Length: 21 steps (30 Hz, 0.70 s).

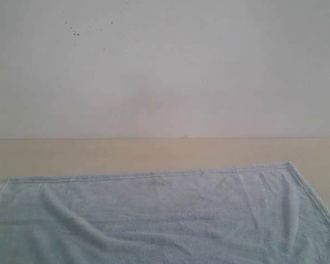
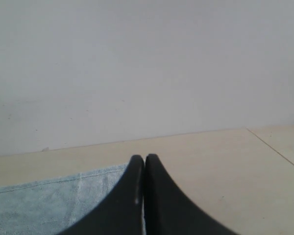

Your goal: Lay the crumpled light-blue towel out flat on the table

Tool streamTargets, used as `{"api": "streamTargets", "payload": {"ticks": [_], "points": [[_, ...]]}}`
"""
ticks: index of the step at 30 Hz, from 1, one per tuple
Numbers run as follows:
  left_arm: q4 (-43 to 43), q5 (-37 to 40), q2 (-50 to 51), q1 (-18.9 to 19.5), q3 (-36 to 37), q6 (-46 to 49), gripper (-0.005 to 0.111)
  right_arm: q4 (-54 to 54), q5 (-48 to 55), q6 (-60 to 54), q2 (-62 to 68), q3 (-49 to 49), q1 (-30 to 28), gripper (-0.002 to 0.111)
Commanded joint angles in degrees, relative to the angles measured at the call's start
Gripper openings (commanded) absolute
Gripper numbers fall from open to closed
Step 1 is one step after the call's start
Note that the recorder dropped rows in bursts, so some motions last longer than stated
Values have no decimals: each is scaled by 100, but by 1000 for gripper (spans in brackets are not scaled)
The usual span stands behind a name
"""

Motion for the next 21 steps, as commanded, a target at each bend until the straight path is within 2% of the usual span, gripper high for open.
{"api": "streamTargets", "payload": {"ticks": [1,4,7,16,21], "points": [[327,-133,-33,-42,21,-75,4,-8,-23,-10,-26,-4,-5,0],[941,-203,-33,-42,21,-75,4,-8,-23,-10,-26,-4,-5,0],[1167,-438,-33,-42,21,-151,4,-8,-23,-10,-26,-4,-5,0],[2119,-666,-33,-42,21,-1925,4,-8,-23,-10,-26,-4,-5,0],[2308,-795,-33,-42,21,-2161,4,-8,-23,-10,-26,-4,-5,0]]}}
